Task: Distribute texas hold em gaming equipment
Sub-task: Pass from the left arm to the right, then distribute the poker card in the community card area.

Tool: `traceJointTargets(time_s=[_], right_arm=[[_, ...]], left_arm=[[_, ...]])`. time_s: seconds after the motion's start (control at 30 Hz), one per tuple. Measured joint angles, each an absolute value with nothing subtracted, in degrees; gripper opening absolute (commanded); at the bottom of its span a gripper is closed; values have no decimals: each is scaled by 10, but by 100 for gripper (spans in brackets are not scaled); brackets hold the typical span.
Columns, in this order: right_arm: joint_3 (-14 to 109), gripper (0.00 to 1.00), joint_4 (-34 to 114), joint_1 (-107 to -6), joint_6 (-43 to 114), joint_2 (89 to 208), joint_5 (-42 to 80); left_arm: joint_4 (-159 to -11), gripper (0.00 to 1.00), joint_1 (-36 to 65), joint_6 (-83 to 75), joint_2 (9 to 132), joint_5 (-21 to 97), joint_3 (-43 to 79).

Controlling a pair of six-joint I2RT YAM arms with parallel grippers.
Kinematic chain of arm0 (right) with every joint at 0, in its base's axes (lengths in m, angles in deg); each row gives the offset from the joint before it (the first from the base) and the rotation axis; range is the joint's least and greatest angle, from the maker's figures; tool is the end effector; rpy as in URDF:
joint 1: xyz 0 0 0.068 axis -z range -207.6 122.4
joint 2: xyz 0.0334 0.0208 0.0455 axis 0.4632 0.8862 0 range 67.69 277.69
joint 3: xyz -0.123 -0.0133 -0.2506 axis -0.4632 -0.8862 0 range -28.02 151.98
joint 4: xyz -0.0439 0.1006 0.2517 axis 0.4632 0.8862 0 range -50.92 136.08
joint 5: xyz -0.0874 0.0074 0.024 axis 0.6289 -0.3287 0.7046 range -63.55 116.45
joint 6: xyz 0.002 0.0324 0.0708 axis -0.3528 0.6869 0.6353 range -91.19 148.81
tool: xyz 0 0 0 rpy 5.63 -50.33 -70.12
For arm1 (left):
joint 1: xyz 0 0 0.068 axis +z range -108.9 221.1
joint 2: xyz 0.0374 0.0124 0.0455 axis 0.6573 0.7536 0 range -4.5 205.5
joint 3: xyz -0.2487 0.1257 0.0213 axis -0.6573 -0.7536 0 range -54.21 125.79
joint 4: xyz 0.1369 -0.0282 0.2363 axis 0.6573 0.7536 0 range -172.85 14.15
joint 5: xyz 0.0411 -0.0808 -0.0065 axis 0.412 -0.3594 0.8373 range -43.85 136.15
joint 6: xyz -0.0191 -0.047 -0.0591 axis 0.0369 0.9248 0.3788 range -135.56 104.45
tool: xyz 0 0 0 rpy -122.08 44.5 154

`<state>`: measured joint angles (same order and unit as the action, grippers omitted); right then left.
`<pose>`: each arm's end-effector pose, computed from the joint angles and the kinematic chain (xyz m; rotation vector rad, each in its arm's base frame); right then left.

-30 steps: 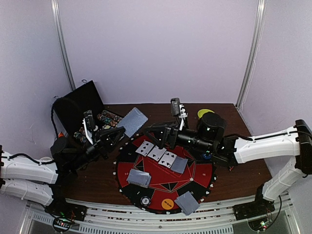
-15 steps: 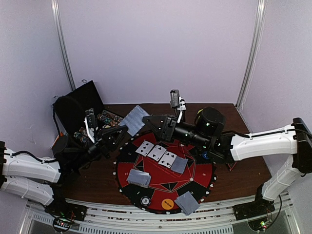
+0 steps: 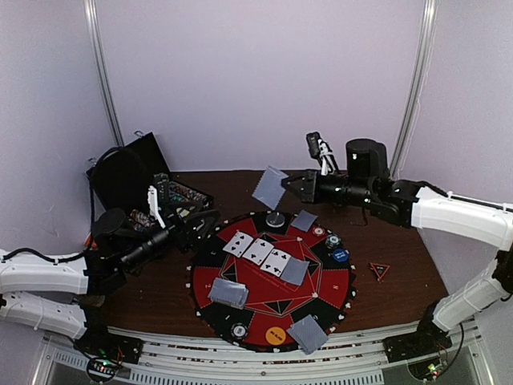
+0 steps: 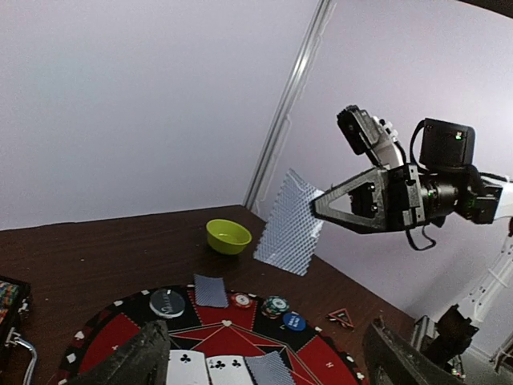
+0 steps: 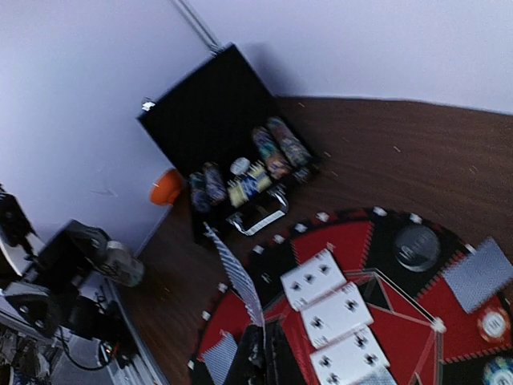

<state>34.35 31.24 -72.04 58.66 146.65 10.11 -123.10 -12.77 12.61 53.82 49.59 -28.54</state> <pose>0.2508 0.2723 0.3420 -0.4632 1.8144 1.1757 0.1609 -0.2135 0.2735 0.2908 1.5120 -1.1185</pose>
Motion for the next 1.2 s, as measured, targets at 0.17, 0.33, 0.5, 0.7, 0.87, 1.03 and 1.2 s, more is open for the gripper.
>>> traceJointTargets(time_s=[0.17,0.33,0.5,0.7,0.87,1.03,1.2], right_arm=[[302,0,537,-612,554,1427,63],[202,0,634,-571,541,1441,7],[172,0,642,-568,538,1498,-37],[165,0,611,-567,549,1532,-48],[152,0,563,-563,579,1543,-49],[146,0,545,-562,595,1557,-44],[145,0,535,-562,603,1564,-39]], left_arm=[[-1127,88,-128,93,519,566,-273],[-1076,88,-128,83,527,591,-272],[-1046,88,-128,79,543,592,-260],[-1035,88,-128,78,543,596,-256],[-1022,88,-128,76,543,605,-256],[-1016,88,-128,71,543,610,-256],[-1014,88,-128,68,543,616,-256]])
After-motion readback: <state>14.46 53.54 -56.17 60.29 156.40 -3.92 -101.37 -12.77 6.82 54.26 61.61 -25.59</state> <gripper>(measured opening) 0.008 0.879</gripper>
